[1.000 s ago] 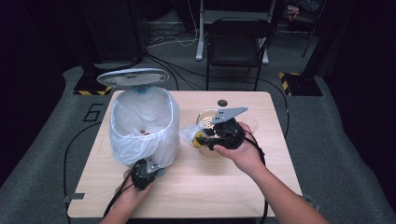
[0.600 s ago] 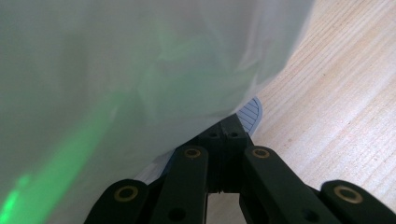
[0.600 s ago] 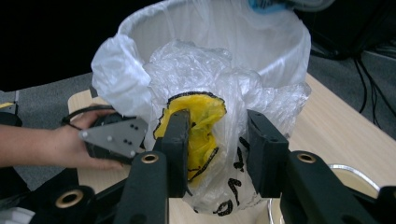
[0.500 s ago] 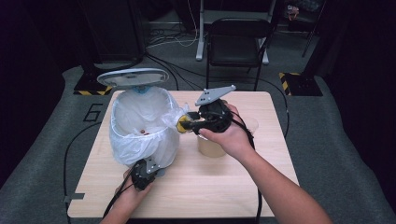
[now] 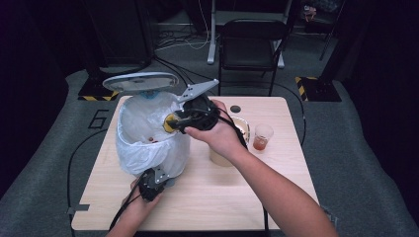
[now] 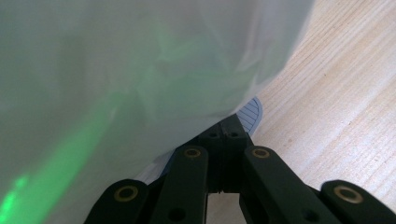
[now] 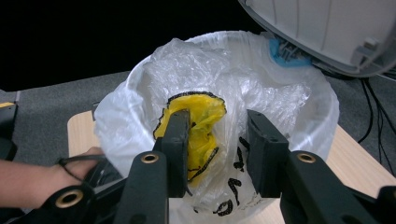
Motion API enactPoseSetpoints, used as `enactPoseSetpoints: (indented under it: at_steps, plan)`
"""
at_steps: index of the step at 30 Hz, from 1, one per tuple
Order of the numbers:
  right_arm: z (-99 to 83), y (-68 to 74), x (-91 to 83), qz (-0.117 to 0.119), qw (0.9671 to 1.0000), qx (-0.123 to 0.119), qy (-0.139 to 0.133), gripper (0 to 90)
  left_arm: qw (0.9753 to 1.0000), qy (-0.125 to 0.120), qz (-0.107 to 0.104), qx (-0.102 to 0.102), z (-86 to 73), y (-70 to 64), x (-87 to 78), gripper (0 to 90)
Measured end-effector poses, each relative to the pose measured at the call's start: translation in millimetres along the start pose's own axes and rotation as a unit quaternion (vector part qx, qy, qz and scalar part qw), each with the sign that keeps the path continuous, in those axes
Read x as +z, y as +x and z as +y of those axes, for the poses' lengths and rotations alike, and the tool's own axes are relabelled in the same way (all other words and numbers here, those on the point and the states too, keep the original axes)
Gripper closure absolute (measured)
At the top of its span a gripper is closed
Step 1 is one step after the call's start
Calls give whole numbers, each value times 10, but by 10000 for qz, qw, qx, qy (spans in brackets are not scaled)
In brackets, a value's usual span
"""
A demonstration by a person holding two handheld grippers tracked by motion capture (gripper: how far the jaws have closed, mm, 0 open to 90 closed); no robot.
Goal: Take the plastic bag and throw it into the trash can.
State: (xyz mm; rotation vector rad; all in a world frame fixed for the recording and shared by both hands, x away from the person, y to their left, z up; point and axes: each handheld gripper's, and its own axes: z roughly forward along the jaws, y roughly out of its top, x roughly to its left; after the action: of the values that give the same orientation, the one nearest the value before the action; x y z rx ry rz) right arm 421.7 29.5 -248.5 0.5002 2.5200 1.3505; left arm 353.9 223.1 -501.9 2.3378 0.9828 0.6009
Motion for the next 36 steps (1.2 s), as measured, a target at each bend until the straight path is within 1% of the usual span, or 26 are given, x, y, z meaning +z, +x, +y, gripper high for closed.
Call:
enactPoseSetpoints:
  at_steps: [1,2,3,4,8,11,14,15,16,18,19,21,22,23,24,25,27,28,29,30,31,32,33,34,35,36]
  plan:
    - [21,1,33,-9,10000,-9,-18,636,9997,52,44,227,9,28,-11,900]
    - [40,-2,67,-2,10000,-5,-20,635,9997,71,-3,227,12,29,-15,900]
    - [57,-7,105,-31,10000,-26,-25,635,10000,38,-37,33,4,4,-7,900]
    - [70,-11,144,-77,10000,-35,-10,635,10000,29,-11,-54,-1,-8,-1,900]
    - [97,-51,314,-137,9999,14,48,636,10000,16,6,48,2,6,-4,900]
    - [108,-64,418,-182,9998,46,83,636,10000,55,-19,11,3,3,-8,900]
    - [119,-69,526,-234,9997,25,114,636,10000,90,-3,23,6,1,-12,900]
    - [134,-61,619,-269,9995,52,143,636,10000,86,-32,20,6,5,-12,900]
    - [134,-61,619,-269,9995,52,143,636,10000,86,-32,20,6,5,-12,900]
    - [150,-56,709,-300,9994,-26,155,636,10000,87,-5,12,6,1,-11,900]
    - [156,-40,747,-310,9993,20,207,635,10000,71,-7,12,5,1,-9,900]
    - [166,-42,831,-345,9991,-66,230,627,10000,53,-11,-12,5,-4,-8,900]
    - [163,-39,863,-349,9990,1,294,610,10000,50,-13,-5,5,-3,-8,900]
    - [159,-48,899,-308,9990,50,307,568,10000,75,-43,38,5,8,-12,900]
    - [154,-51,926,-221,9990,141,352,520,9997,103,29,229,15,27,-20,900]
    - [147,-50,946,-205,9991,108,343,469,9999,39,0,159,9,18,-12,900]
    - [137,-19,932,-179,9995,29,273,433,10000,83,-18,-16,3,-1,-11,900]
    - [131,-4,912,-158,9996,8,224,421,9999,95,7,114,9,14,-16,900]
    - [125,12,877,-165,9997,17,197,418,10000,75,-12,1,5,0,-11,900]
    - [121,17,851,-165,9997,6,166,417,10000,78,-20,-27,3,-2,-9,900]
    - [119,23,811,-170,9998,9,128,416,10000,60,0,-10,2,-1,-7,900]
    - [115,36,757,-142,9998,39,109,415,9997,70,50,224,10,26,-14,900]
    - [110,37,712,-138,9999,-16,56,415,10000,33,8,47,3,4,-7,900]
    - [91,50,614,-111,9999,-21,-6,421,10000,15,-5,-37,-3,-3,-1,900]
    - [70,54,522,-91,9999,-46,-57,425,9998,55,38,201,6,27,-11,900]
    - [52,51,450,-110,9999,-87,-98,430,9997,33,40,233,6,31,-12,900]
